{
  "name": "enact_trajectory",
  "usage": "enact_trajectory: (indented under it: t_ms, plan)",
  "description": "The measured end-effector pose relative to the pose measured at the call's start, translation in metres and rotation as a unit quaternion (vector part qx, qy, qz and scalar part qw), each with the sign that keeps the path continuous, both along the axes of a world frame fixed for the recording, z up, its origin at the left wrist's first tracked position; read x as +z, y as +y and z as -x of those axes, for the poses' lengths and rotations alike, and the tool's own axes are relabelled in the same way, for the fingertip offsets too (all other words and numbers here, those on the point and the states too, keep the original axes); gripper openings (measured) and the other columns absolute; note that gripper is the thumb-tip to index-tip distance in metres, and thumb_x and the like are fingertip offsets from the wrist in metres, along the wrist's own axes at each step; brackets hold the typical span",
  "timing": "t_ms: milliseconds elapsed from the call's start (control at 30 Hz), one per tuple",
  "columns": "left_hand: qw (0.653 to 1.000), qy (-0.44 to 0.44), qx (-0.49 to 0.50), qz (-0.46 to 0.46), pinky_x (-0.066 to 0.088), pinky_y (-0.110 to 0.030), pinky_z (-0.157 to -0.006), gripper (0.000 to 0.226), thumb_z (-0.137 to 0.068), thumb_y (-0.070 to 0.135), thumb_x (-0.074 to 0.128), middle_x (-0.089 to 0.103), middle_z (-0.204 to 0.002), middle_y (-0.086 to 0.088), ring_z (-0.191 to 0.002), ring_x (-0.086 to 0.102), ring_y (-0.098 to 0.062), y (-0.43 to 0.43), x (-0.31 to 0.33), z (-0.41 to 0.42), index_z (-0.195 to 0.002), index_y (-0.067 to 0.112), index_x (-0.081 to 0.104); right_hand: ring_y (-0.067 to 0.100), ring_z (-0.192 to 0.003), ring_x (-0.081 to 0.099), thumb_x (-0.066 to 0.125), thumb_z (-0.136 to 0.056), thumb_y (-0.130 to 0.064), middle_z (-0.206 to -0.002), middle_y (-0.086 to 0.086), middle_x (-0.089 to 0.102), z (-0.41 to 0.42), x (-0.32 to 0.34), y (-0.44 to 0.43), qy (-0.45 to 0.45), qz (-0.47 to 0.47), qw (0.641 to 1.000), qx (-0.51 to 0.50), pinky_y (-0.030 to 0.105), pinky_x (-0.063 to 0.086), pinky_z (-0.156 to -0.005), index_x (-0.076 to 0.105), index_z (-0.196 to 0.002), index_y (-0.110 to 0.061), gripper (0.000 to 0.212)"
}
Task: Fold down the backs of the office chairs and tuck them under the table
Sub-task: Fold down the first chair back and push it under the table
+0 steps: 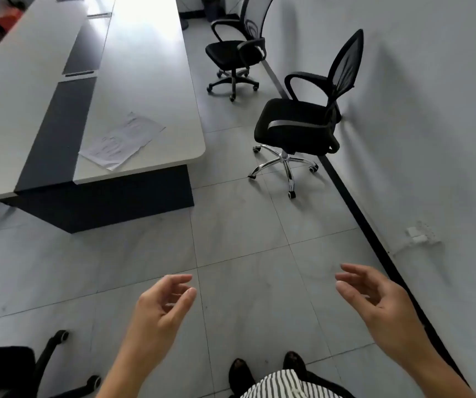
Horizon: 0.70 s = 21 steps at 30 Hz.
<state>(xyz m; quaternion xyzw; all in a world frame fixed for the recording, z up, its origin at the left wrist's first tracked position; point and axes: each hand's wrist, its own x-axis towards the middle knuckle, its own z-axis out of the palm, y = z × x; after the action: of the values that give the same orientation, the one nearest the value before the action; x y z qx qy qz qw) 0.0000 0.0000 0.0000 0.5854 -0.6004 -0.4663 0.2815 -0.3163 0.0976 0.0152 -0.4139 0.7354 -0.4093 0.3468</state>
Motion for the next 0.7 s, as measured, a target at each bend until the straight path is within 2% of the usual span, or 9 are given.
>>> enact_trajectory:
  t_ms: [67, 133, 233, 333, 433, 500, 600, 700]
  plan:
    - [1.0, 0.017, -0.006, -0.004, 0.055, -0.027, -0.067, 0.016, -0.08, 0.028, 0.071, 0.071, -0.083, -0.01, -0.075, 0.068, -0.018, -0.011, 0.002, 0.007, -0.095, 0.029, 0.067, 0.0, -0.091, 0.065, 0.067, -0.075, -0.035, -0.094, -0.007, 0.072, 0.005, 0.0, -0.007, -0.015, 0.007, 1.0, -0.021, 0.013, 0.051, -0.073, 0.064, -0.106, -0.028, 0.033]
    - [1.0, 0.015, -0.019, -0.01, 0.055, -0.034, -0.069, 0.014, -0.081, 0.022, 0.071, 0.071, -0.083, -0.011, -0.076, 0.068, -0.02, -0.024, 0.001, 0.016, -0.094, 0.028, 0.067, 0.0, -0.091, 0.066, 0.069, -0.078, -0.029, -0.095, -0.006, 0.072, 0.011, 0.0, -0.015, -0.02, 0.011, 0.999, -0.023, 0.015, 0.052, -0.073, 0.064, -0.106, -0.027, 0.029]
    - [0.999, 0.018, -0.035, -0.009, 0.054, -0.034, -0.069, 0.017, -0.083, 0.013, 0.068, 0.07, -0.083, -0.012, -0.076, 0.068, -0.022, -0.046, 0.001, 0.036, -0.095, 0.026, 0.068, 0.001, -0.092, 0.066, 0.069, -0.076, -0.031, -0.095, -0.011, 0.072, 0.027, -0.004, -0.028, -0.024, 0.015, 0.999, -0.037, 0.01, 0.051, -0.076, 0.065, -0.105, -0.029, 0.029]
    - [0.999, 0.015, -0.052, -0.009, 0.054, -0.033, -0.069, 0.017, -0.083, 0.012, 0.067, 0.07, -0.084, -0.014, -0.077, 0.068, -0.023, -0.07, 0.0, 0.058, -0.095, 0.025, 0.068, 0.001, -0.092, 0.066, 0.068, -0.076, -0.032, -0.099, -0.018, 0.07, 0.048, -0.009, -0.046, -0.036, 0.012, 0.998, -0.046, 0.013, 0.051, -0.078, 0.064, -0.105, -0.03, 0.029]
    - [0.998, 0.011, -0.06, -0.007, 0.056, -0.038, -0.071, 0.016, -0.083, 0.014, 0.067, 0.071, -0.084, -0.013, -0.076, 0.068, -0.024, -0.101, 0.0, 0.085, -0.094, 0.025, 0.068, 0.0, -0.09, 0.066, 0.069, -0.077, -0.03, -0.097, -0.019, 0.071, 0.076, -0.015, -0.071, -0.039, 0.009, 0.998, -0.057, 0.015, 0.053, -0.075, 0.065, -0.104, -0.031, 0.027]
    - [0.998, 0.01, -0.057, -0.003, 0.057, -0.041, -0.073, 0.013, -0.083, 0.018, 0.068, 0.071, -0.085, -0.013, -0.076, 0.069, -0.024, -0.124, 0.0, 0.106, -0.092, 0.027, 0.068, -0.001, -0.088, 0.067, 0.07, -0.078, -0.025, -0.096, -0.02, 0.071, 0.102, -0.022, -0.092, -0.047, 0.008, 0.997, -0.064, 0.009, 0.051, -0.071, 0.065, -0.102, -0.03, 0.025]
    - [0.999, -0.001, -0.049, -0.002, 0.056, -0.036, -0.069, 0.015, -0.074, 0.034, 0.067, 0.072, -0.085, -0.013, -0.076, 0.069, -0.022, -0.162, 0.003, 0.139, -0.088, 0.037, 0.069, 0.0, -0.085, 0.067, 0.071, -0.078, -0.02, -0.094, -0.021, 0.071, 0.147, -0.027, -0.128, -0.056, 0.0, 0.996, -0.062, 0.007, 0.05, -0.071, 0.066, -0.098, -0.03, 0.024]
    - [0.999, 0.002, -0.043, -0.008, 0.055, -0.033, -0.065, 0.013, -0.073, 0.038, 0.068, 0.072, -0.085, -0.014, -0.075, 0.07, -0.022, -0.199, 0.008, 0.17, -0.085, 0.041, 0.069, 0.002, -0.084, 0.068, 0.071, -0.073, -0.025, -0.091, -0.019, 0.072, 0.191, -0.024, -0.167, -0.068, -0.001, 0.995, -0.068, 0.009, 0.051, -0.072, 0.066, -0.095, -0.03, 0.023]
